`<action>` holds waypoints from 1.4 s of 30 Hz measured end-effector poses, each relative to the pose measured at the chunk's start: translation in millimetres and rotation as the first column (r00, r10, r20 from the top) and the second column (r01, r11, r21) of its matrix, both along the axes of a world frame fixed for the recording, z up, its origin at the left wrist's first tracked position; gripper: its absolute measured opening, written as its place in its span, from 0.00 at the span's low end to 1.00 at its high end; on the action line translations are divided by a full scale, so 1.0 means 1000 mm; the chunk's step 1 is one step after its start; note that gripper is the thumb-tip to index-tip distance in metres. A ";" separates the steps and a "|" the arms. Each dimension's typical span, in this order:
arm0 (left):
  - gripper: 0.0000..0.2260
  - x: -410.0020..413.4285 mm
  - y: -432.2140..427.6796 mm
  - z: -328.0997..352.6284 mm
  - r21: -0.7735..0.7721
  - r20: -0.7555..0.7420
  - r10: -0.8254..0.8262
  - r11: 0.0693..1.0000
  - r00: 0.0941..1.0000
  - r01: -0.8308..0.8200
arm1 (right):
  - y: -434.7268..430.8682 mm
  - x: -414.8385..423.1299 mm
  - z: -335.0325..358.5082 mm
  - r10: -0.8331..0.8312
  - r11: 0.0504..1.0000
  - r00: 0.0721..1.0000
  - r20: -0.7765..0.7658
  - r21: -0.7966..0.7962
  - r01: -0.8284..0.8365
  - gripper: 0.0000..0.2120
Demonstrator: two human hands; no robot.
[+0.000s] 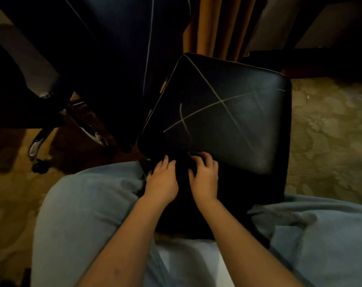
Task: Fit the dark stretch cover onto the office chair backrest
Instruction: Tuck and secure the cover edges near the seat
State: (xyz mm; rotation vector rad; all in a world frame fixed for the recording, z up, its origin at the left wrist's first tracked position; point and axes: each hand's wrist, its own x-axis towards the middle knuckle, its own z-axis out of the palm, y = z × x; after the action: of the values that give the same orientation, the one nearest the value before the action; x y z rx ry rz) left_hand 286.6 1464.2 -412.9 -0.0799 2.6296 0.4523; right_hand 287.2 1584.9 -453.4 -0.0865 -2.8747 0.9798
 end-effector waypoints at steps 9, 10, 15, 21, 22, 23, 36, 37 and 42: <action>0.25 -0.013 -0.002 -0.003 0.060 -0.001 -0.001 0.998 1.000 0.001 | 0.119 0.008 -0.003 -0.496 0.866 0.866 -0.065 -0.110 0.488 0.18; 0.25 -0.012 -0.002 -0.004 0.059 0.010 -0.004 0.998 1.000 0.004 | 0.126 0.007 -0.002 -0.575 0.815 0.817 -0.046 -0.129 0.566 0.17; 0.25 -0.015 -0.002 -0.006 0.061 0.023 -0.003 0.998 1.000 0.002 | 0.096 0.000 -0.004 -0.509 0.854 0.860 -0.033 -0.144 0.500 0.18; 0.25 -0.020 -0.002 -0.008 0.075 0.009 0.040 0.996 0.999 -0.040 | 0.021 -0.025 -0.002 0.121 0.992 0.992 0.027 -0.028 -0.121 0.18; 0.25 -0.021 -0.001 -0.008 0.072 0.002 0.055 0.996 0.998 -0.055 | 0.022 -0.030 -0.003 0.174 0.985 0.984 0.041 -0.001 -0.174 0.18; 0.25 -0.021 0.000 -0.008 0.073 -0.003 0.067 0.995 0.998 -0.066 | 0.028 -0.033 -0.005 0.213 0.976 0.976 0.046 0.027 -0.214 0.18; 0.27 -0.019 0.003 -0.018 0.108 -0.008 0.080 0.991 0.997 -0.078 | 0.179 -0.035 -0.009 -0.461 0.888 0.887 -0.014 -0.006 0.461 0.18; 0.27 -0.019 0.003 -0.019 0.110 -0.006 0.083 0.990 0.996 -0.082 | 0.160 -0.032 -0.008 -0.381 0.925 0.924 -0.032 -0.007 0.381 0.19; 0.28 -0.022 0.005 -0.021 0.115 0.039 0.067 0.991 0.997 -0.071 | 0.066 -0.022 -0.013 0.065 0.998 0.998 -0.007 -0.025 -0.066 0.22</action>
State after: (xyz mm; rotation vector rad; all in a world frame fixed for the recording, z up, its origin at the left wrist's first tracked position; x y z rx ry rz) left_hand 265.0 1468.9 -434.2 -0.1408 2.5661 0.6216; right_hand 265.7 1651.2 -466.1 0.0087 -2.8770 1.0261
